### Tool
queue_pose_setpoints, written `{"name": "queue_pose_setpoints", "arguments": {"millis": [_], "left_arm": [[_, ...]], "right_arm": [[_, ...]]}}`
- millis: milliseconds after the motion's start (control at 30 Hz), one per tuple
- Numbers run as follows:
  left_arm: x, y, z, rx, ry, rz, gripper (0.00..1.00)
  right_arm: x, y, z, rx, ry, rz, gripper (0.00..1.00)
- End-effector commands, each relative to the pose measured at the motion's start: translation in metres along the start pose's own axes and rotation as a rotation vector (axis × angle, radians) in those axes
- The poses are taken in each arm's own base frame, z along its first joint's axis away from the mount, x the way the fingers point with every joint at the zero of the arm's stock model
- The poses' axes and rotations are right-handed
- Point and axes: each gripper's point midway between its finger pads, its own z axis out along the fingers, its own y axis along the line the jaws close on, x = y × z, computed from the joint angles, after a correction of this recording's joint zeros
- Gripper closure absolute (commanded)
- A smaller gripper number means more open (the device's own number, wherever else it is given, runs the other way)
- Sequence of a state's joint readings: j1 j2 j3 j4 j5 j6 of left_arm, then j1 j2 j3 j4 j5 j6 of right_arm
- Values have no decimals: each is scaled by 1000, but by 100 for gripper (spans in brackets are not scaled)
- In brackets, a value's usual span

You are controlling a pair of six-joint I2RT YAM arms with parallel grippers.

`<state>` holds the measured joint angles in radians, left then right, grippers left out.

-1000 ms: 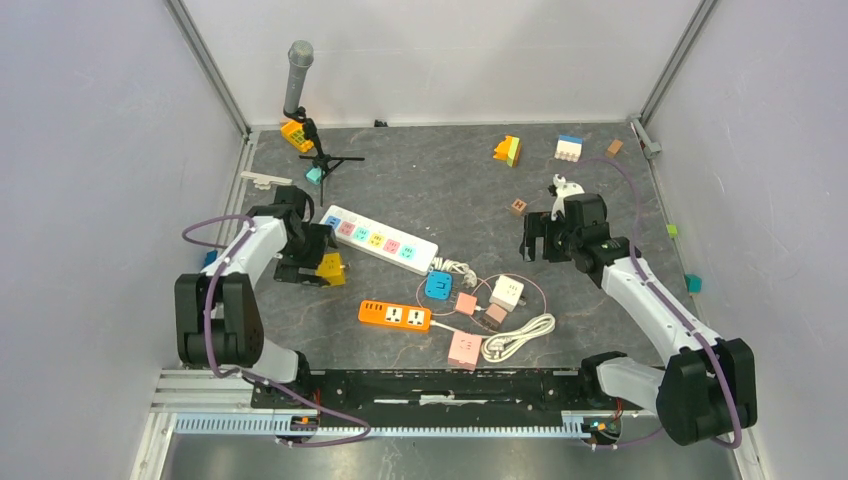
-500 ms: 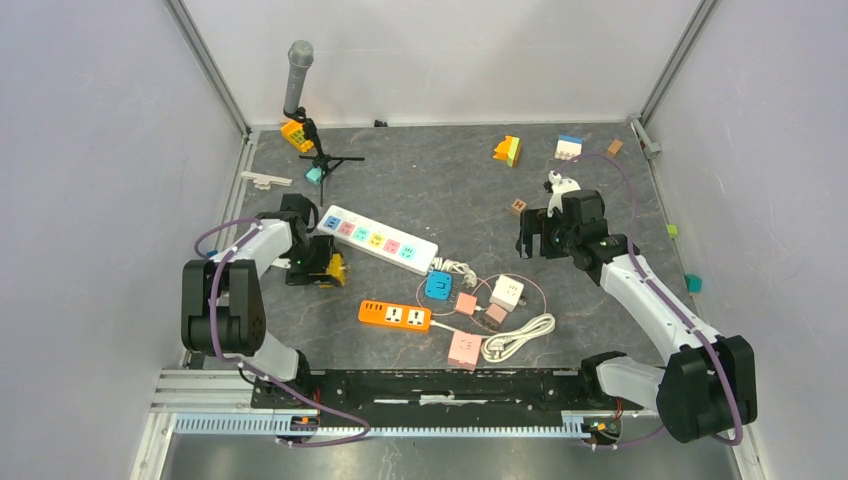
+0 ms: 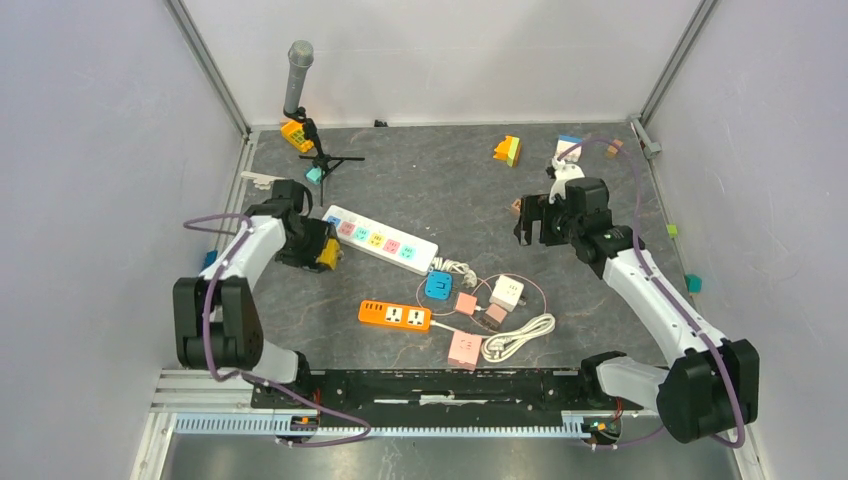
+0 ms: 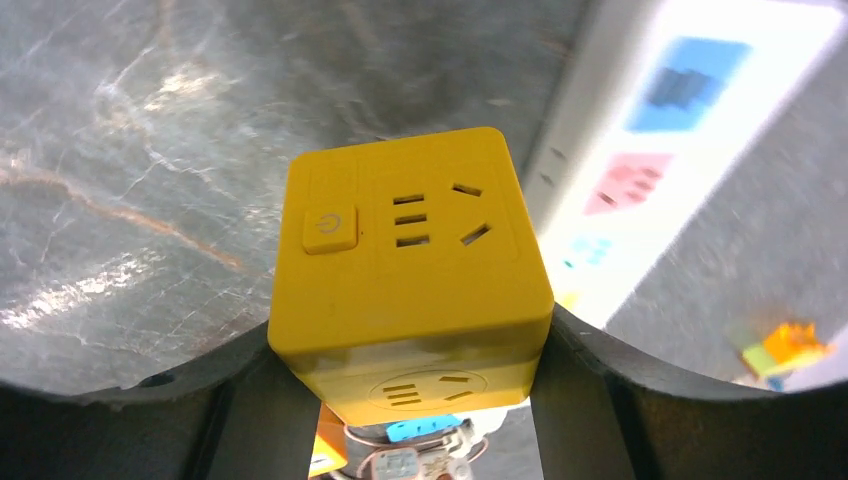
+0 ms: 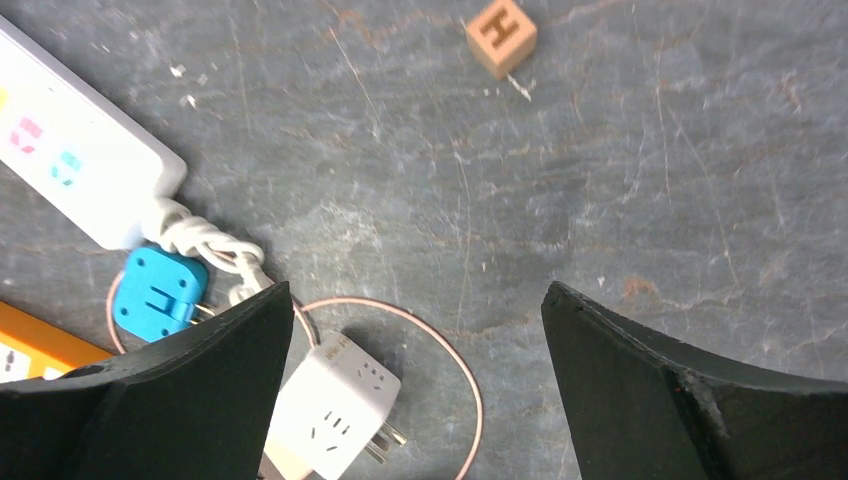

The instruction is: Insert the plug

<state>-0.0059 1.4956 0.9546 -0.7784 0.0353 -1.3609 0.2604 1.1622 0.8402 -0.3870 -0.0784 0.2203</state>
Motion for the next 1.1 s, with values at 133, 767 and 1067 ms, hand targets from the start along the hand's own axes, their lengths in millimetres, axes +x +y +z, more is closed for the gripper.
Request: {"name": "queue_pose_setpoints", "arguments": {"millis": [133, 767, 1067], "left_arm": [[-4, -48, -92, 381, -103, 460, 82], [52, -96, -216, 1178, -171, 867, 98], [94, -89, -241, 1422, -53, 1112, 98]], "right_arm": [[-79, 24, -35, -68, -177, 12, 2], [-128, 30, -88, -100, -540, 51, 2], [-127, 40, -86, -152, -496, 26, 2]]}}
